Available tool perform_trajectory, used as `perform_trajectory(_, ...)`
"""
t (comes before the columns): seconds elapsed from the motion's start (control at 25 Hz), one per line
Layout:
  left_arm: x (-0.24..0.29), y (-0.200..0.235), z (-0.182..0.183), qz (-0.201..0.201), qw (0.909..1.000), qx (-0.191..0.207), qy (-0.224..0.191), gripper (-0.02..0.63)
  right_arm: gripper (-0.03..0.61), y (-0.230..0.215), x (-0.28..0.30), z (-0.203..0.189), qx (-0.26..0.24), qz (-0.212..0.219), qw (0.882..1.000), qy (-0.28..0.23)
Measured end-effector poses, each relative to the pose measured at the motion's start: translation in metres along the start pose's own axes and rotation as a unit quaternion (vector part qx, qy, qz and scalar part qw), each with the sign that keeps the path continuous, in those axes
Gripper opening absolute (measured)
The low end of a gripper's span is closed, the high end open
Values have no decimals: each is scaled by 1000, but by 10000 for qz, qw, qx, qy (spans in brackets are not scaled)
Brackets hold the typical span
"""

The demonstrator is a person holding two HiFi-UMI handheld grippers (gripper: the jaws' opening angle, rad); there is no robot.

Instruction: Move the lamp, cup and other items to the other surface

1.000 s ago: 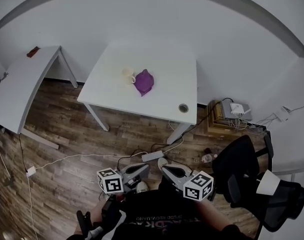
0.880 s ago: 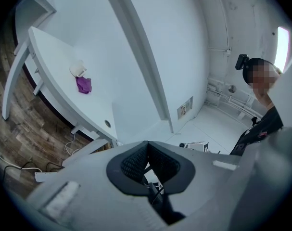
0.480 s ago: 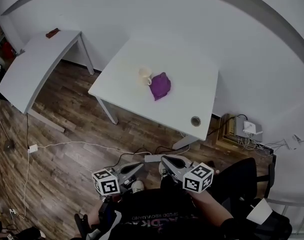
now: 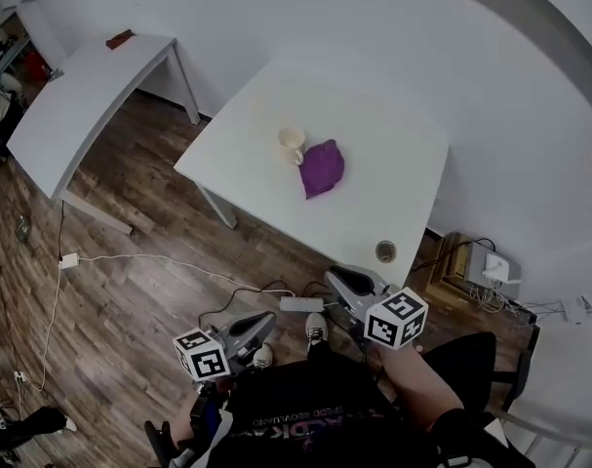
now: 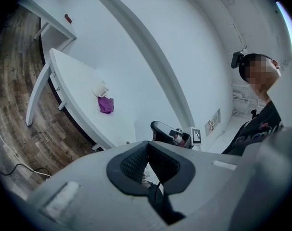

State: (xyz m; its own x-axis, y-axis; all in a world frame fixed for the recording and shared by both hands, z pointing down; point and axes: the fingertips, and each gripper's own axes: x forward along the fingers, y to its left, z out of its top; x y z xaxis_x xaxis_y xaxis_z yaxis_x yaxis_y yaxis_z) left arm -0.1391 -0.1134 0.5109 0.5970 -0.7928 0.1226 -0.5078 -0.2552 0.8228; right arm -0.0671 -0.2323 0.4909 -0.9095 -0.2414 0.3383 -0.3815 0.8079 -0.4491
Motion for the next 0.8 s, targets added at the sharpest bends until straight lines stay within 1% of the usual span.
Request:
perform_trajectory(0.24, 17, 3, 3, 252, 9992, -91, -291, -2, 65, -47, 9, 30, -272, -5, 9996, 50)
perform_trajectory(0.44, 18, 8, -1, 562, 9966, -207, -559, -2, 87, -86, 25, 52, -416, -112, 9990, 70)
perform_trajectory(0.56, 15, 12, -3, 741, 9941, -331, -714, -2, 110, -109, 41, 58, -471, -210, 9986, 128)
perform_trajectory(0.6, 14, 13, -3, 792, 9935, -346, -735, -2, 131, -117, 48, 58, -479, -252, 9984, 154)
perform_trajectory(0.8, 13, 12, -10, 946, 9932, -309, -597, -2, 176, -165, 81, 47, -439, -632, 9964, 365)
